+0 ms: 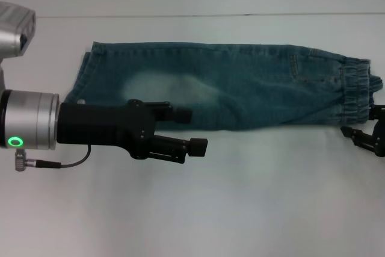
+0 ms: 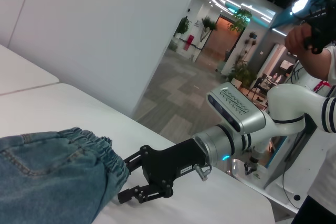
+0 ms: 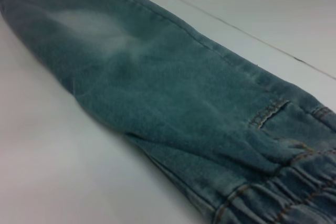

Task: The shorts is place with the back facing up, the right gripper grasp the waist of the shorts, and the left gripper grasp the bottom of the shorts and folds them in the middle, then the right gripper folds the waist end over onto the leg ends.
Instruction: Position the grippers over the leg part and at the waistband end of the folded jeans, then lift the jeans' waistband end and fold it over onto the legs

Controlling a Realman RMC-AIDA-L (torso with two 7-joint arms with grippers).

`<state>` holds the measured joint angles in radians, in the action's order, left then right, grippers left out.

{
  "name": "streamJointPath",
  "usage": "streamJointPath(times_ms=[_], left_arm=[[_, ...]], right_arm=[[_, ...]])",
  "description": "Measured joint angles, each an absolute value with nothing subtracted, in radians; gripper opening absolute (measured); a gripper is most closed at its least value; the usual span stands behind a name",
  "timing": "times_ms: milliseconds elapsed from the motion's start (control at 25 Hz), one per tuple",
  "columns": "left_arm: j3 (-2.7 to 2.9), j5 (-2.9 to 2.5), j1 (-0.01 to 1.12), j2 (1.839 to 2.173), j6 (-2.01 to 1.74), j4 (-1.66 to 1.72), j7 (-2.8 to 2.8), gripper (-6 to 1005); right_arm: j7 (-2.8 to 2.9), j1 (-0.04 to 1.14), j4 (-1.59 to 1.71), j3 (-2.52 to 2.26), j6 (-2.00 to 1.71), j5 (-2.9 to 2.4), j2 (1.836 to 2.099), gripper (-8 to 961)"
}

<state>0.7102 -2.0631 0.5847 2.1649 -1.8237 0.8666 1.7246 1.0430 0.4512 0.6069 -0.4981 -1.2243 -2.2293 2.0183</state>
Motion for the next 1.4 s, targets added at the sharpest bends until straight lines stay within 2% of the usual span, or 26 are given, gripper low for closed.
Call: streamJointPath(times_ms=[240, 360, 480, 600, 680, 800, 1120, 1160, 1400], left_arm=[[0.710, -2.061, 0.590, 2.170, -1.807, 0.856, 1.707, 920], [0.719, -2.046, 0.598, 2.170, -1.767, 0.816, 1.693, 920], [0.753, -2.001, 0.602, 2.170, -1.698, 0.755, 1.657, 920], [0.791, -1.928, 0.603, 2.173, -1.625, 0.680, 1.595, 870], [0.832, -1.838, 0.608, 2.174, -1.565, 0.601, 1.533, 837], [0.875, -1.766, 0.622, 2.174, -1.478, 0.537, 1.477, 719], [0.989, -1.592, 0.708, 2.176, -1.208, 0.337, 1.382, 402], [1.029, -1.514, 0.769, 2.175, -1.113, 0.218, 1.315, 362], [1.019, -1.464, 0.841, 2.175, -1.047, 0.072, 1.249, 119]], right_arm=[[1.026, 0.443, 0.610, -0.483, -1.236, -2.225, 2.019, 307], [1.015, 0.433, 0.630, -0.476, -1.253, -2.223, 2.030, 180], [1.013, 0.408, 0.691, -0.470, -1.298, -2.223, 2.054, 144], [1.021, 0.377, 0.776, -0.465, -1.359, -2.223, 2.083, 109], [1.034, 0.362, 0.807, -0.462, -1.409, -2.222, 2.090, 85], [1.058, 0.348, 0.836, -0.453, -1.471, -2.221, 2.087, 49], [1.087, 0.327, 0.897, -0.420, -1.567, -2.215, 2.091, 49], [1.090, 0.326, 0.908, -0.410, -1.583, -2.212, 2.091, 49], [1.126, 0.322, 0.952, -0.391, -1.659, -2.168, 2.090, 50]])
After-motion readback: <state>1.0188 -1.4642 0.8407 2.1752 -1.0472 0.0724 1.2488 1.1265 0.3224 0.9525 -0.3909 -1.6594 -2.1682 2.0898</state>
